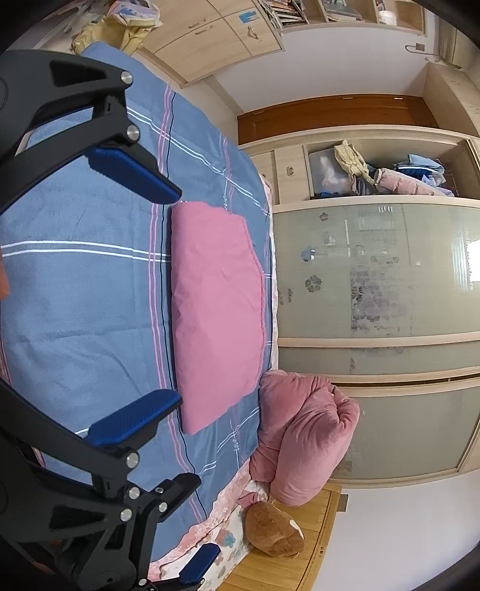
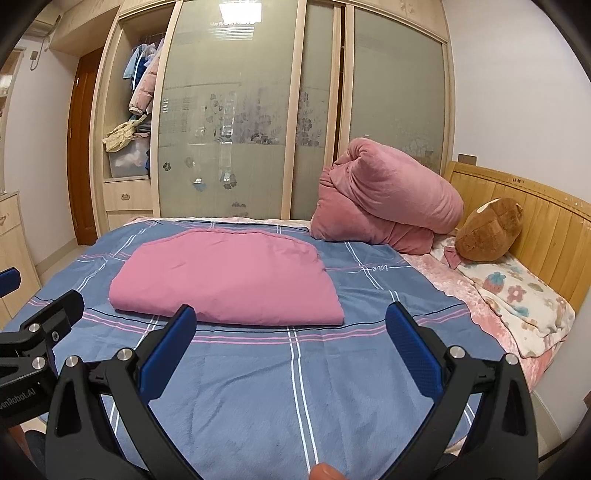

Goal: Fold large clothes

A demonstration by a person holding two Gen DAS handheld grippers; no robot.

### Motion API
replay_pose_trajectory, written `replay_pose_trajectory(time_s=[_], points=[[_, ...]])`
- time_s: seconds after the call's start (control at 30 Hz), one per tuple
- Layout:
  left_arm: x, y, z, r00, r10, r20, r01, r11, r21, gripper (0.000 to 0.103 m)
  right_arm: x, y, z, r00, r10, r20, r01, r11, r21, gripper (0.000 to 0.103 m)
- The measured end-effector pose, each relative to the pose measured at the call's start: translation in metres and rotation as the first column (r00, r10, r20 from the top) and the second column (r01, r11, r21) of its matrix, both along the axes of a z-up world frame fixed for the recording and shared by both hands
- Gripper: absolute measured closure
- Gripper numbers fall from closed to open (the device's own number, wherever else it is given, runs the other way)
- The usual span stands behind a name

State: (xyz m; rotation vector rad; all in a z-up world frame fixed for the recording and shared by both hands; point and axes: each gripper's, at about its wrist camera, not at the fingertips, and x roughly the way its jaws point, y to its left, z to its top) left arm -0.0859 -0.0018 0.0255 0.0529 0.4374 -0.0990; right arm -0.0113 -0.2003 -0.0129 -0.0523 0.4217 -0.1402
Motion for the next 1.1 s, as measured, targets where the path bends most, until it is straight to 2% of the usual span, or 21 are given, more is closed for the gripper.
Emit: replay_pose_trajectory(time_s=[1.1], points=[[0.0005,0.0055,0.0017,1.0,-0.012,-0.012,0.012,1.0,0.003,0.002,-0.0071,0.0016,0.0002,1.0,-0.001,-0.002,0.001,1.0,-0.002,0.001]])
